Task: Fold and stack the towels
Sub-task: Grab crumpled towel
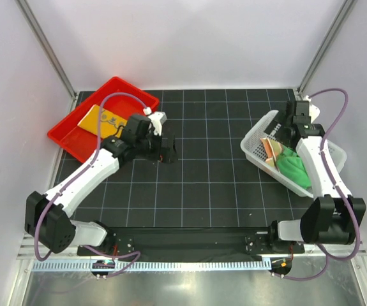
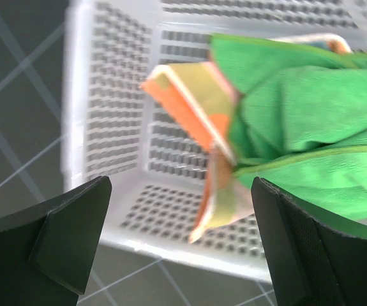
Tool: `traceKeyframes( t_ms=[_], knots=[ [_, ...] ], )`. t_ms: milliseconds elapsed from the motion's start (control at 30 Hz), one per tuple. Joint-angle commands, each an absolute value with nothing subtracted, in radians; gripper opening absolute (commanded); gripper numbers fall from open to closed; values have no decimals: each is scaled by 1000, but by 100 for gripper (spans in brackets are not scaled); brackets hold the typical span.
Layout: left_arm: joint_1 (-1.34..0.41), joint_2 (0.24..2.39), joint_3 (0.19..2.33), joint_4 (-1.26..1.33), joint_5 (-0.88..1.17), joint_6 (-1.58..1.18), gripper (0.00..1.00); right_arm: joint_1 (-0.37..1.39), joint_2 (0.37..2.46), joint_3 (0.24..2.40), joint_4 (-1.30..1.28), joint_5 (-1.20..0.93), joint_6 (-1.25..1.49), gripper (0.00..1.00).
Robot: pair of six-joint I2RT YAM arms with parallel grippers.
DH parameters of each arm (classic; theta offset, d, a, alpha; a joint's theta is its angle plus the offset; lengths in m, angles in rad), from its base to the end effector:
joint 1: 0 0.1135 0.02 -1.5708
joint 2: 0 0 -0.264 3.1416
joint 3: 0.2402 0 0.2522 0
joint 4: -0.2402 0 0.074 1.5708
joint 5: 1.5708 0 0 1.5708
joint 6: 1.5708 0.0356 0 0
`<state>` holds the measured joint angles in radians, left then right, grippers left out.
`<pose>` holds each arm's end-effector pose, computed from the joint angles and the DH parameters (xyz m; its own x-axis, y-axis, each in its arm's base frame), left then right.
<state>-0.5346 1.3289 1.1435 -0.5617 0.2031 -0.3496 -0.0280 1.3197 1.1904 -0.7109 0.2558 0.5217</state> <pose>0.2445 -0.1531 0.3096 -0.7639 0.0624 -0.6423 0.3882 0.8395 -0.3801 0.2771 -0.0168 0.3164 -0.5478 0.4977 -0.6725 0.5408 0.8239 0.1692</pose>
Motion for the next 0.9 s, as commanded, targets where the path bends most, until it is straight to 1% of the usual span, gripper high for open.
traceKeyframes(
  t_ms=[0, 100, 200, 267, 367, 467, 500, 600, 667, 767, 867],
  knots=[
    [-549, 1316, 1150, -495, 267, -379, 100, -147, 1364, 1166, -683, 160, 502, 99],
    [-568, 1301, 1125, -471, 296, -387, 100, -175, 1434, 1186, -654, 140, 494, 97],
    [-572, 1281, 1095, -462, 264, -387, 100, -184, 1505, 1212, -627, 153, 492, 95],
    [-572, 1281, 1088, -460, 256, -384, 100, -207, 1551, 1241, -661, 172, 523, 94],
    [-572, 1287, 1088, -460, 276, -388, 100, -230, 1565, 1250, -698, 218, 569, 94],
    [-574, 1290, 1083, -457, 281, -387, 99, -232, 1554, 1238, -724, 239, 589, 89],
    [-574, 1295, 1083, -454, 282, -385, 100, -232, 1545, 1220, -727, 235, 589, 86],
    [-574, 1310, 1091, -456, 307, -383, 100, -232, 1488, 1195, -741, 244, 580, 85],
    [-574, 1313, 1094, -454, 328, -390, 99, -232, 1447, 1209, -755, 293, 551, 86],
    [-575, 1312, 1094, -448, 342, -400, 100, -233, 1448, 1288, -872, 356, 509, 86],
    [-575, 1308, 1092, -439, 380, -413, 99, -232, 1404, 1251, -916, 380, 489, 86]
  ],
)
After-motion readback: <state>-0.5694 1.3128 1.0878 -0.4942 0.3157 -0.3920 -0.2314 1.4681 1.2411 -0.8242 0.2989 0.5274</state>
